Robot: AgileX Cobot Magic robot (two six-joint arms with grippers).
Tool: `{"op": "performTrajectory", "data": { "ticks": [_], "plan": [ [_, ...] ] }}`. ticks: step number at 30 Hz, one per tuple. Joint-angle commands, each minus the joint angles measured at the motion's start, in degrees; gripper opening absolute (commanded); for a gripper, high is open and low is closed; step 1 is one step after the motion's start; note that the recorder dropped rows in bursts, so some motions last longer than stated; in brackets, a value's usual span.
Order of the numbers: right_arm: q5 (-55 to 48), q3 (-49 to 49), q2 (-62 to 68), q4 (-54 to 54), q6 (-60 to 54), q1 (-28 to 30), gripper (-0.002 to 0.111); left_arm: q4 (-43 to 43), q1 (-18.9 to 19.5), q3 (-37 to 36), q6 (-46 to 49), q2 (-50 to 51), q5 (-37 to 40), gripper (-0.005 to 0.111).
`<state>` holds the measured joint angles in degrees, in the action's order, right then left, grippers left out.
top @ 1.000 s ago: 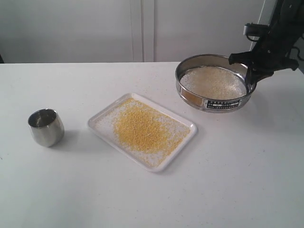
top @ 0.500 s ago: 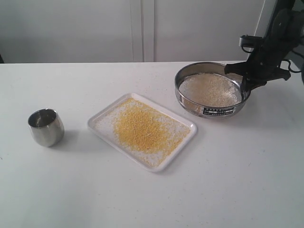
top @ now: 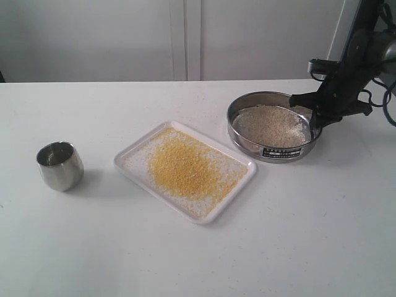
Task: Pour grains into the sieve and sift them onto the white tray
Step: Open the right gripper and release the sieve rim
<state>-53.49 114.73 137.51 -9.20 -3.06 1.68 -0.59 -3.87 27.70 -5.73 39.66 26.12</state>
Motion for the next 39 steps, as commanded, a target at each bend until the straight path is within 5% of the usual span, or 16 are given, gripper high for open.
{"op": "performTrajectory", "data": {
  "ticks": [1, 7, 18, 33, 39],
  "plan": [
    [0.18, 0.36, 0.92, -1.24, 0.38, 0.63, 0.0, -0.61, 0.23, -0.22, -0.31, -0.33, 0.37, 0.0],
    [-1.16, 0.36, 1.14, -1.24, -1.16, 0.63, 0.001, -0.61, 0.23, -0.22, -0.31, -0.33, 0.37, 0.0],
    [-1.62, 0.57, 0.65, -1.24, -1.16, 0.63, 0.054, -0.61, 0.23, -0.22, -0.31, -0.33, 0.37, 0.0],
    [-1.39, 0.57, -5.64, -1.24, -2.06, 0.63, 0.054, -0.61, 0.23, -0.22, -0.31, -0.33, 0.37, 0.0],
    [-2.18, 0.57, -7.8, -1.24, -2.67, 0.63, 0.044, -0.61, 0.23, -0.22, -0.31, -0.33, 0.37, 0.0]
  ]
}}
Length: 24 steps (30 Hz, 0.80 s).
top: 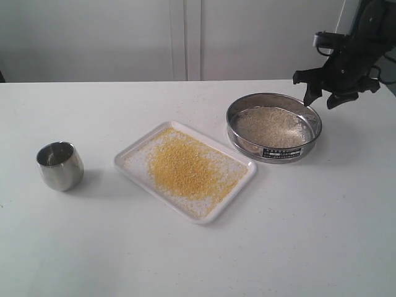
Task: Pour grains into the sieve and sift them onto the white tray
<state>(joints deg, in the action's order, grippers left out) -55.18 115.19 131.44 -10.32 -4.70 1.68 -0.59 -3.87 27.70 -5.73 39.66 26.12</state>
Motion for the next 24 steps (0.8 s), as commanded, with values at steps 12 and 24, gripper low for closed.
{"op": "performTrajectory", "data": {
  "ticks": [12, 24],
  "plan": [
    [-6.44, 0.11, -3.52, -1.39, -5.7, 0.5, 0.0, -0.61, 0.23, -0.22, -0.31, -0.33, 0.37, 0.0],
    [-7.85, -0.01, -7.13, -1.78, -7.12, -2.64, 0.0, -0.61, 0.23, -0.22, -0.31, -0.33, 0.37, 0.0]
  ]
}}
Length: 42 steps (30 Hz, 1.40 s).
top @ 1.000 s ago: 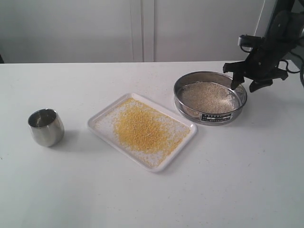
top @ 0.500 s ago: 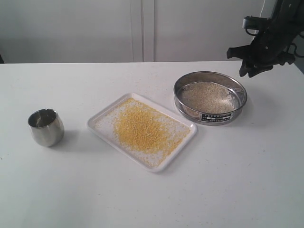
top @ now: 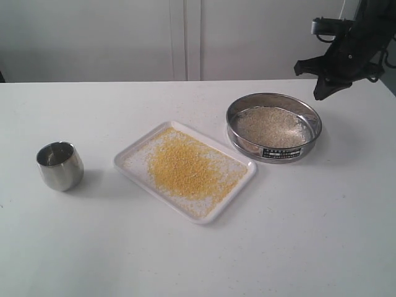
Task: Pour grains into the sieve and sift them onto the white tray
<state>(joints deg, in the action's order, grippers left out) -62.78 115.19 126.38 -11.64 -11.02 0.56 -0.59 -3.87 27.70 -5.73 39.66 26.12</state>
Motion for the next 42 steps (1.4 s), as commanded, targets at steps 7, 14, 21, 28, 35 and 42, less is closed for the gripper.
{"op": "performTrajectory", "data": {
  "ticks": [7, 14, 21, 28, 35, 42],
  "plan": [
    [-0.29, -0.01, -3.58, -0.46, -0.8, -5.02, 0.0, -0.61, 0.23, -0.22, -0.31, -0.33, 0.37, 0.0],
    [-0.29, -0.01, -5.12, -0.18, -0.8, -9.39, 0.0, -0.61, 0.23, -0.22, -0.31, -0.33, 0.37, 0.0],
    [0.0, -1.63, -8.12, 1.6, -0.8, -11.94, 0.0, -0.61, 0.23, -0.22, -0.31, -0.33, 0.37, 0.0],
    [0.84, -8.23, -13.57, 2.64, -0.7, -12.04, 0.0, -0.61, 0.23, -0.22, -0.31, -0.33, 0.37, 0.0],
    [2.82, -15.61, -21.41, 2.64, -0.57, -12.17, 0.0, -0.61, 0.23, -0.22, -0.31, -0.33, 0.37, 0.0],
    [8.2, -25.78, -31.4, 2.64, -0.57, -12.17, 0.0, -0.61, 0.23, -0.22, -0.31, -0.33, 0.37, 0.0]
  ]
}}
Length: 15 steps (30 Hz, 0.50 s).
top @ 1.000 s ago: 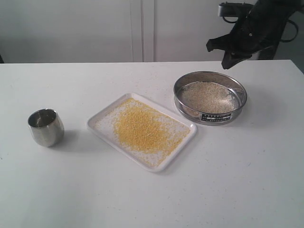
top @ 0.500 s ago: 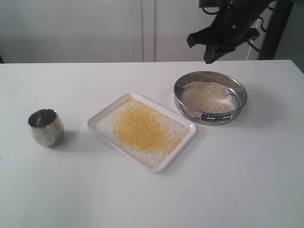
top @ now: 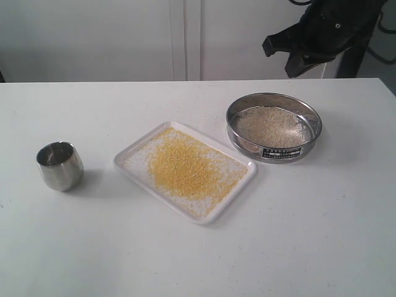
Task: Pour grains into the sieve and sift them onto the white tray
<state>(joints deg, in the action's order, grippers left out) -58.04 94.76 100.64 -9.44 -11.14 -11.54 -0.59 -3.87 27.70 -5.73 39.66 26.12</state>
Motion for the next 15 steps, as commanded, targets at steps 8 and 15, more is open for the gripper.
{"op": "performTrajectory", "data": {
  "ticks": [8, 15],
  "plan": [
    [10.05, -16.85, -17.21, 0.32, -0.45, -0.07, 0.0, -0.61, 0.23, -0.22, -0.31, -0.33, 0.37, 0.0],
    [13.61, -25.59, -28.77, 0.45, -0.45, -0.07, 0.0, -0.61, 0.23, -0.22, -0.31, -0.33, 0.37, 0.0]
  ]
}}
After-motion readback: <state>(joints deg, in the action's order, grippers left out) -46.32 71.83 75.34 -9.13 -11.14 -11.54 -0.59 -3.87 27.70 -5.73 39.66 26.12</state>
